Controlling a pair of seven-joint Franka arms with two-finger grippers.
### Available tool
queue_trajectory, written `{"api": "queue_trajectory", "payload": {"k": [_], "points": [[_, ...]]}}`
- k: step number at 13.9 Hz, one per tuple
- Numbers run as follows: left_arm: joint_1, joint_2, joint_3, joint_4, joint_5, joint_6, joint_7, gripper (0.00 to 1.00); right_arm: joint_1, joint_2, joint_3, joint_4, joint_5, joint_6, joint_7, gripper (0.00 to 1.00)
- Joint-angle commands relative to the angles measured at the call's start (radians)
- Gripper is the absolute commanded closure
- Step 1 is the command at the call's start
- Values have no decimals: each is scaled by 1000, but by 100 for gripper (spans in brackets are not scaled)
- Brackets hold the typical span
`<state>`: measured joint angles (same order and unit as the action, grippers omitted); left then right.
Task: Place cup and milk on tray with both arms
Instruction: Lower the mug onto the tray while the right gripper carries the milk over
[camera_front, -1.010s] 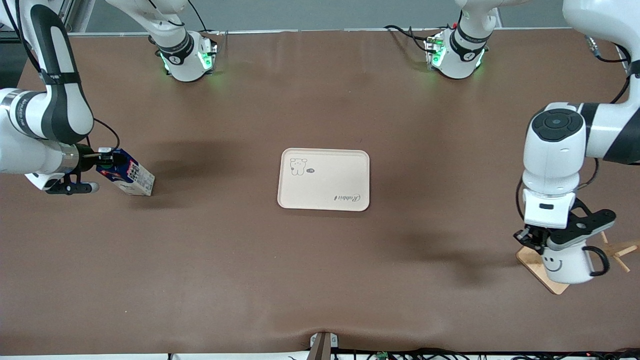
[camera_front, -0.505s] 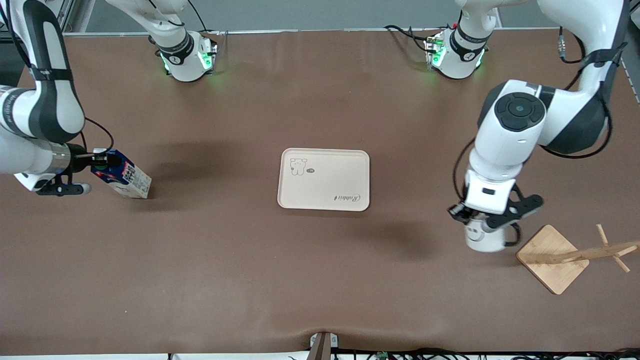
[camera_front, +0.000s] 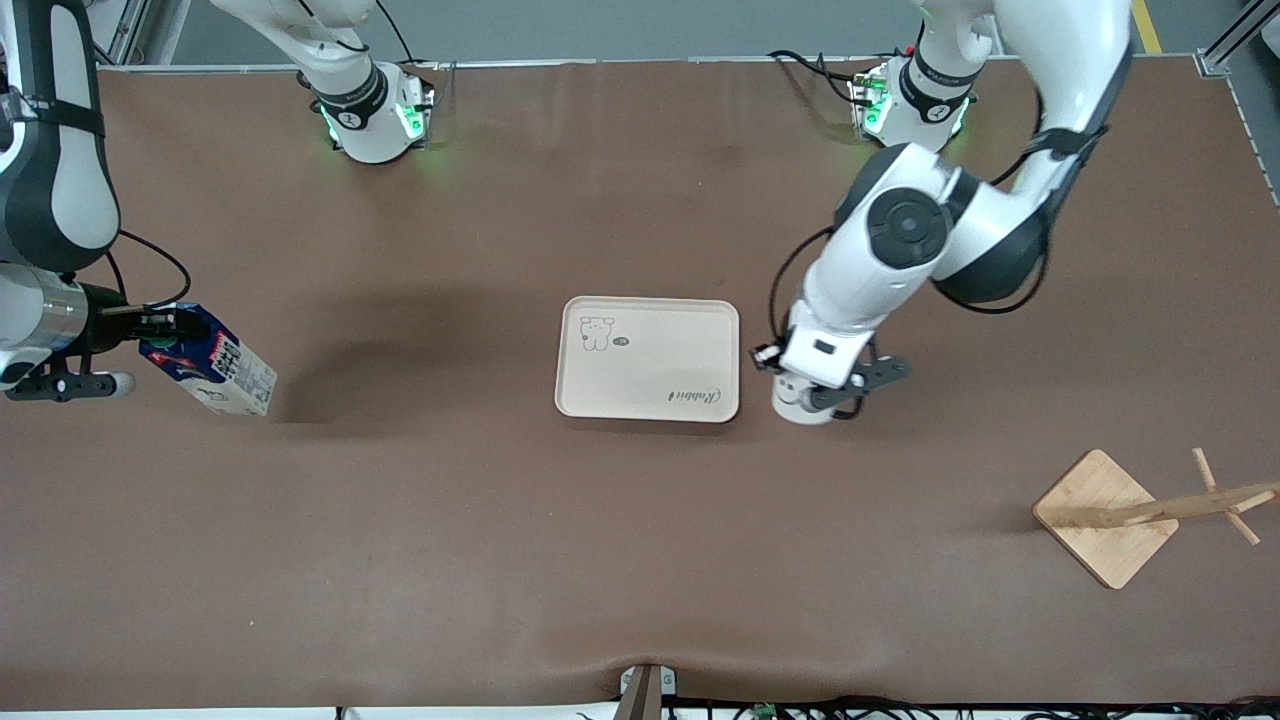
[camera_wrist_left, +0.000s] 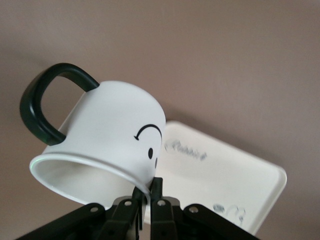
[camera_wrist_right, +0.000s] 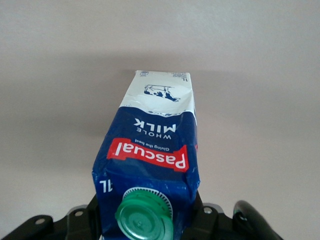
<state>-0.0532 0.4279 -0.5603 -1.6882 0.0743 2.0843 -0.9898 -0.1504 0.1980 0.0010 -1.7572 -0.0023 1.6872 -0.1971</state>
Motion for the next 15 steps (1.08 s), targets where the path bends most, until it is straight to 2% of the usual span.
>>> {"api": "queue_trajectory", "payload": {"k": [1, 5, 8, 12, 15], "points": [[-55, 95, -3, 62, -66, -12, -56, 100, 52, 14, 1, 79, 16, -73, 31, 84], [-123, 213, -3, 130, -180, -12, -162, 100, 139, 29, 2, 85, 18, -206, 143, 85], [-134, 261, -3, 134, -191, -10, -161, 100, 215, 29, 4, 97, 25, -219, 260, 85], [-154, 308, -3, 131, -195, -13, -164, 100, 308, 38, 2, 149, 166, -257, 419, 84], [-154, 319, -3, 133, -195, -46, -164, 100, 426, 69, 2, 200, 174, -254, 565, 81]]}}
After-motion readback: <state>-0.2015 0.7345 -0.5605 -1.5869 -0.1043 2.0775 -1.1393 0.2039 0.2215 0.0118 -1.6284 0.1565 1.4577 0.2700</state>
